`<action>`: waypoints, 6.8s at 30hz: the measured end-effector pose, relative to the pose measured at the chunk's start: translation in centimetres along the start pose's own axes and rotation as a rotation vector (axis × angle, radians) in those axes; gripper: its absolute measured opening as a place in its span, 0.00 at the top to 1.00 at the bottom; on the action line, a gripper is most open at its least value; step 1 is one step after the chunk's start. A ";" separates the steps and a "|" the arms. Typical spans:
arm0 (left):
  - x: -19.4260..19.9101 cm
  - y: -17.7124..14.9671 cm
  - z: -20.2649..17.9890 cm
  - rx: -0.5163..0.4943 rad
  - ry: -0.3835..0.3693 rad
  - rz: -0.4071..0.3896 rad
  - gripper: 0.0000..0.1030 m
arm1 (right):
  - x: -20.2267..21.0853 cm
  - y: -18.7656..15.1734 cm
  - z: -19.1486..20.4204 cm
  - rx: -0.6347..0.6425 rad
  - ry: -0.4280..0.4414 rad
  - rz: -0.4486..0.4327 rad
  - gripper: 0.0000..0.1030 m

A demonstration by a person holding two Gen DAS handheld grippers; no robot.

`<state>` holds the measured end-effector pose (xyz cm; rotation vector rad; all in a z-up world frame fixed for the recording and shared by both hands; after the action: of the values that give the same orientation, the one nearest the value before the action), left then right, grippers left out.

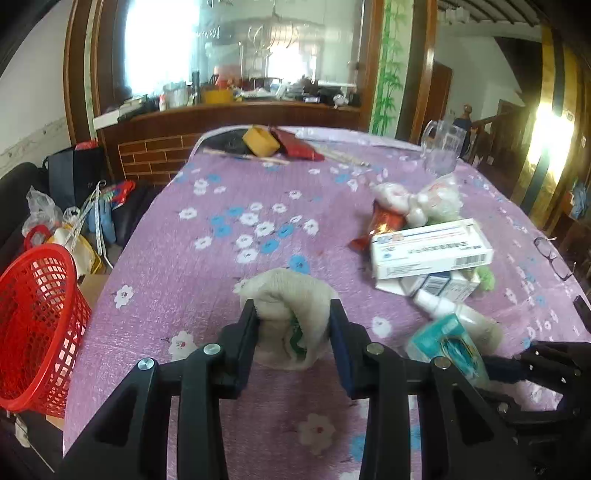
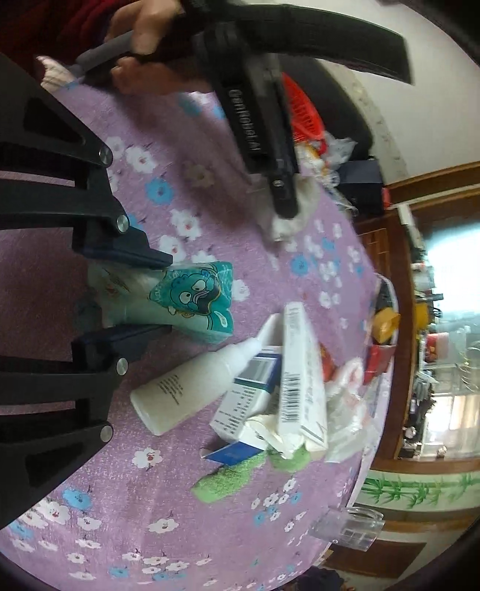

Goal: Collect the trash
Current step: 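Grasp the teal cartoon packet with the right tool, then hold the sock in the left tool and the packet in the right tool, then carry the sock and teal packet over the red basket and open both tools, then grasp the white spray bottle with the right tool while the left tool grasps a tall white box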

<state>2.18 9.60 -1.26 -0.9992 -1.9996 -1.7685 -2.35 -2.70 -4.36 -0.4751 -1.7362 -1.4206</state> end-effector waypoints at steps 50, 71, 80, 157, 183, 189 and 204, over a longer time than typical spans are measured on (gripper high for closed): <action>2.9 -1.5 -1.6 -0.033 -0.014 -0.045 0.65 | 2.6 1.5 -3.6 -0.197 -0.006 -0.183 0.70; 4.1 -1.0 -2.1 -0.037 -0.011 -0.075 0.65 | 5.1 2.1 -4.6 -0.234 0.014 -0.202 0.70; 4.7 -0.8 -1.5 -0.032 0.003 -0.084 0.65 | 5.4 2.4 -4.6 -0.239 0.027 -0.199 0.70; 3.6 1.4 -2.6 -0.128 -0.101 0.038 0.38 | -2.4 4.0 -5.8 -0.061 0.037 0.093 0.51; -10.1 5.8 -9.5 -0.072 -0.490 0.289 0.37 | 2.5 -1.2 -8.5 -0.224 0.131 0.046 0.68; -9.0 3.7 -10.8 -0.073 -0.626 0.376 0.36 | 3.8 -1.7 -10.0 -0.278 0.144 0.025 0.68; -3.6 1.2 -13.5 -0.423 -0.417 0.248 0.24 | 5.5 -1.9 -14.8 -0.410 0.140 -0.038 0.68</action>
<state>2.50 -4.35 0.18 -1.7917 -1.6297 -2.0064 -1.67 -18.19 -0.90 -0.5457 -1.3495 -1.8021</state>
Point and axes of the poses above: each gripper's, at about its wrist camera, not at the fingertips, and x roughly against the way its jaws point, z to its left, y to its top, the point moved 9 cm from there along -x, roughly the way its jaws point, and after that the axes turned 13 degrees about -y, right-handed, at the moved point
